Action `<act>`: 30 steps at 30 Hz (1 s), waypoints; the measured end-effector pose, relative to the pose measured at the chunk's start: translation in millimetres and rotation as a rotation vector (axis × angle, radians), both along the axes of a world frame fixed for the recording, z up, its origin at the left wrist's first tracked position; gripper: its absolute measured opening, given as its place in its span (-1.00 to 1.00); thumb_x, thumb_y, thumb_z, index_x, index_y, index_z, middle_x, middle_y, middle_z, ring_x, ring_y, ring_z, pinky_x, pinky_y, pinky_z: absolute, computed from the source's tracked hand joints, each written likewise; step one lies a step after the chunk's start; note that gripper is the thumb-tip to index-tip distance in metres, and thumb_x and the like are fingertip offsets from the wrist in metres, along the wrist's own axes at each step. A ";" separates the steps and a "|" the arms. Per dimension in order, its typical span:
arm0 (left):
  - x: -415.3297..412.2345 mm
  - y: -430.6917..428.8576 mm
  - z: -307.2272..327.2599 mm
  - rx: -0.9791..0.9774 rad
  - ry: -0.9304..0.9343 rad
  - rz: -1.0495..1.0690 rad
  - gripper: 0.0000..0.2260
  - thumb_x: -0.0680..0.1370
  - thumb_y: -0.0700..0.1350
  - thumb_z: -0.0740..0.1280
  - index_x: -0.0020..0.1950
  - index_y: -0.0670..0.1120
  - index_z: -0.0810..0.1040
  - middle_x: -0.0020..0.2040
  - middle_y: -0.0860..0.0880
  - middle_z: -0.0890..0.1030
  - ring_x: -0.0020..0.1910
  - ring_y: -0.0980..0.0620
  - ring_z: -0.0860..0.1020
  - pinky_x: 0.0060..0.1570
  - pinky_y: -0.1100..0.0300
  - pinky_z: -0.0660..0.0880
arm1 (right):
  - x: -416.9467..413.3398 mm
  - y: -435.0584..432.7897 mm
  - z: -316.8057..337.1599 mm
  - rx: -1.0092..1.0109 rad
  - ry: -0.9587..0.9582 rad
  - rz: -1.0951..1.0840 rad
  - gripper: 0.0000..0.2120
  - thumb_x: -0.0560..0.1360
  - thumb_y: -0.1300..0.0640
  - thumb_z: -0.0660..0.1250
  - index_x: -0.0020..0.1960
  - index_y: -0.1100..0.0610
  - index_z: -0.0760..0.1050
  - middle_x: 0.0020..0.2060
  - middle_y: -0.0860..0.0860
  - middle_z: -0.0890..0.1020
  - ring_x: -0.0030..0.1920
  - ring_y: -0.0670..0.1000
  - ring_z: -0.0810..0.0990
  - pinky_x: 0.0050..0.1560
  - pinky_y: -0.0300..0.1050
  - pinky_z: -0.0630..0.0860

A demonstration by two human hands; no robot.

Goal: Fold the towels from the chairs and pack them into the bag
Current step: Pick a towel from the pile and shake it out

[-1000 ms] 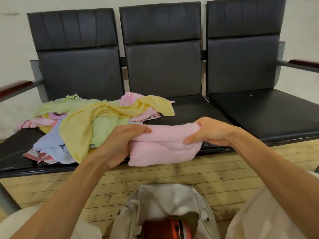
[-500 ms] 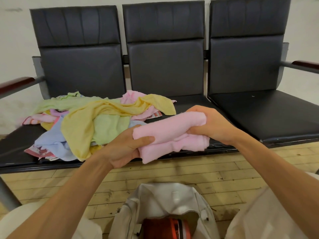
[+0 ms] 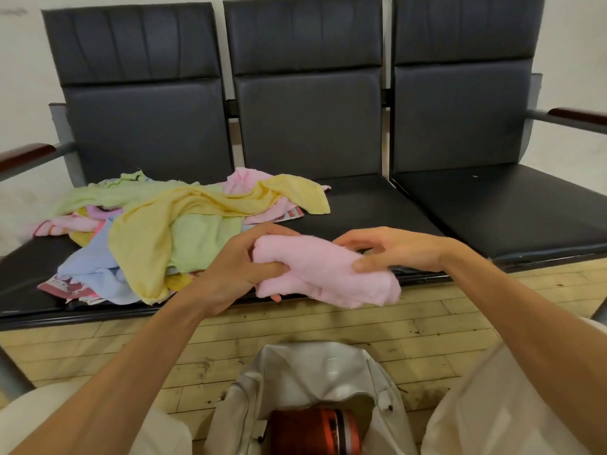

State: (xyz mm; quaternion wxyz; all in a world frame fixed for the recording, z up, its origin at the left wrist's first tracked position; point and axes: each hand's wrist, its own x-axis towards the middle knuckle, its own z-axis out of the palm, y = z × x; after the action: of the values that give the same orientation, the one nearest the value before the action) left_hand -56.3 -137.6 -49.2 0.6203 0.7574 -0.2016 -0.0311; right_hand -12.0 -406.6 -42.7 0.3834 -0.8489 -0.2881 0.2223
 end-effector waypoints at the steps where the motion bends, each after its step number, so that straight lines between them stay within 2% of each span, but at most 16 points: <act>1: -0.5 -0.8 -0.3 0.006 -0.010 -0.013 -0.64 0.45 -0.44 0.36 0.14 -0.08 0.59 0.06 0.00 0.63 -0.05 -0.06 0.64 -0.37 0.06 0.59 | -0.9 6.6 -1.6 -0.078 -0.053 0.009 -0.45 0.40 -0.16 0.42 0.34 -0.02 0.45 0.17 -0.13 0.61 0.17 -0.16 0.57 0.15 -0.21 0.54; 3: 0.0 -1.3 -1.9 0.046 -0.056 -0.029 -0.63 0.44 -0.44 0.38 0.12 -0.06 0.61 0.03 0.03 0.64 -0.05 -0.04 0.64 -0.31 0.09 0.60 | -0.5 19.6 -6.9 -0.183 -0.103 0.021 -0.56 0.42 -0.05 0.49 0.26 -0.02 0.50 0.09 -0.13 0.64 0.07 -0.16 0.61 0.04 -0.24 0.56; 5: 1.2 0.0 -5.1 0.112 -0.114 -0.029 -0.62 0.42 -0.44 0.39 0.10 -0.02 0.62 0.01 0.05 0.66 -0.04 0.00 0.64 -0.23 0.12 0.61 | 1.0 28.3 -11.8 -0.194 -0.111 0.005 -0.63 0.42 0.06 0.52 0.19 0.01 0.55 0.03 -0.11 0.67 0.01 -0.14 0.64 0.00 -0.24 0.59; 9: 5.8 5.5 -5.7 0.147 -0.088 -0.076 -0.56 0.42 -0.40 0.43 0.18 0.03 0.58 0.09 0.10 0.64 0.09 0.09 0.60 -0.05 0.20 0.57 | 4.2 33.3 -14.3 -0.223 -0.171 -0.058 -0.57 0.36 0.11 0.52 0.20 -0.02 0.53 0.04 -0.11 0.66 0.03 -0.09 0.62 0.06 -0.13 0.56; 11: 8.2 9.6 -5.4 0.221 0.021 -0.154 -0.52 0.42 -0.22 0.50 0.27 0.14 0.53 0.18 0.16 0.58 0.15 0.12 0.56 0.02 0.17 0.58 | 4.2 35.0 -14.3 -0.263 -0.257 -0.068 -0.57 0.30 0.05 0.51 0.14 -0.03 0.51 -0.03 -0.12 0.64 -0.03 -0.08 0.59 0.01 -0.14 0.52; 13: 9.4 9.9 -5.6 0.289 0.209 -0.229 -0.46 0.35 0.09 0.49 0.31 0.25 0.46 0.22 0.20 0.54 0.16 0.15 0.55 0.03 0.17 0.57 | 0.4 38.7 -12.4 -0.311 -0.338 -0.066 -0.66 0.27 0.00 0.49 -0.02 -0.04 0.47 -0.19 -0.15 0.58 -0.17 -0.11 0.54 -0.13 -0.17 0.45; 15: 9.9 6.2 -6.1 0.299 0.359 -0.239 -0.45 0.31 0.25 0.42 0.29 0.21 0.47 0.19 0.14 0.59 0.13 0.11 0.58 0.01 0.17 0.57 | -5.8 43.8 -11.8 -0.358 -0.405 -0.083 -0.71 0.31 0.04 0.49 -0.12 -0.09 0.39 -0.31 -0.15 0.51 -0.27 -0.14 0.49 -0.27 -0.22 0.37; 17: 9.2 -3.7 -8.5 0.394 0.333 -0.174 -0.57 0.36 0.23 0.43 0.19 0.15 0.51 0.09 0.09 0.65 0.07 0.10 0.61 0.00 0.22 0.57 | -13.2 50.3 -12.3 -0.422 -0.512 -0.097 -0.71 0.33 0.07 0.46 -0.13 -0.11 0.35 -0.36 -0.13 0.46 -0.34 -0.15 0.42 -0.38 -0.21 0.27; 19: 11.0 -12.8 -14.0 0.576 0.284 -0.167 -0.60 0.31 0.14 0.50 0.10 0.11 0.54 0.00 0.05 0.68 -0.01 0.08 0.64 -0.05 0.26 0.57 | -17.7 56.2 -14.4 -0.492 -0.634 -0.080 -0.69 0.34 0.09 0.42 0.00 -0.05 0.36 -0.37 -0.12 0.42 -0.34 -0.15 0.37 -0.39 -0.17 0.21; 20: 14.3 -19.6 -19.7 0.669 0.319 -0.160 -0.61 0.27 0.08 0.50 0.05 0.06 0.57 -0.06 0.02 0.69 -0.07 0.05 0.65 -0.07 0.24 0.56 | -18.7 58.6 -16.1 -0.539 -0.682 -0.063 -0.66 0.35 0.09 0.41 0.05 -0.03 0.36 -0.37 -0.12 0.41 -0.35 -0.16 0.35 -0.39 -0.16 0.19; 22: 10.5 -30.0 -30.4 1.022 0.453 -0.140 -0.76 0.22 -0.06 0.42 -0.15 -0.06 0.56 -0.26 0.00 0.62 -0.30 0.01 0.56 -0.18 0.27 0.49 | -19.0 61.7 -21.1 -0.639 -0.733 -0.022 -0.63 0.38 0.06 0.38 0.13 -0.03 0.34 -0.34 -0.12 0.38 -0.36 -0.12 0.33 -0.40 -0.16 0.16; 23: 10.4 -33.7 -33.4 1.210 0.434 -0.090 -0.78 0.19 -0.10 0.38 -0.21 -0.09 0.51 -0.31 0.00 0.52 -0.35 0.02 0.46 -0.23 0.27 0.42 | -18.4 62.2 -25.8 -0.686 -0.728 0.001 -0.60 0.39 0.04 0.38 0.18 -0.05 0.34 -0.33 -0.12 0.37 -0.34 -0.09 0.34 -0.41 -0.16 0.15; 24: 13.2 -35.5 -35.4 1.274 0.352 -0.032 -0.75 0.17 -0.07 0.36 -0.19 -0.09 0.51 -0.30 0.00 0.48 -0.34 0.03 0.42 -0.25 0.26 0.40 | -18.0 62.0 -31.4 -0.726 -0.706 0.025 -0.56 0.39 0.03 0.39 0.21 -0.06 0.33 -0.31 -0.13 0.36 -0.31 -0.05 0.36 -0.41 -0.17 0.14; 26: 21.8 -30.3 -43.5 1.159 0.154 -0.058 -0.67 0.18 0.04 0.32 -0.10 -0.02 0.52 -0.22 0.01 0.54 -0.25 0.01 0.50 -0.21 0.23 0.46 | -17.6 59.4 -42.9 -0.764 -0.599 0.072 -0.50 0.35 0.04 0.45 0.22 -0.08 0.33 -0.26 -0.13 0.39 -0.26 -0.04 0.39 -0.40 -0.19 0.19; 29: 13.4 -26.0 -52.9 1.245 0.032 -0.174 -0.74 0.20 0.01 0.38 -0.16 -0.04 0.51 -0.22 0.01 0.57 -0.20 -0.04 0.55 -0.19 0.16 0.50 | -13.7 49.8 -59.3 -0.676 -0.299 0.114 -0.52 0.28 0.12 0.54 0.13 0.00 0.43 -0.14 -0.12 0.54 -0.14 -0.05 0.52 -0.21 -0.20 0.44; 30: 13.2 -24.3 -61.0 1.253 0.012 -0.181 -0.72 0.25 -0.01 0.43 -0.09 -0.03 0.51 -0.15 0.00 0.59 -0.16 -0.05 0.56 -0.17 0.12 0.52 | -11.1 46.5 -66.8 -0.635 -0.227 0.129 -0.54 0.27 0.15 0.55 0.12 0.03 0.47 -0.09 -0.08 0.59 -0.08 -0.03 0.56 -0.13 -0.21 0.49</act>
State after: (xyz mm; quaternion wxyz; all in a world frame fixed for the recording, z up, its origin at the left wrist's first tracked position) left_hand -43.1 -161.9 -110.2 0.0549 0.9566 -0.2049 -0.1997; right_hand -23.0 -360.1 -109.5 0.0506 -0.9252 -0.2984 0.2288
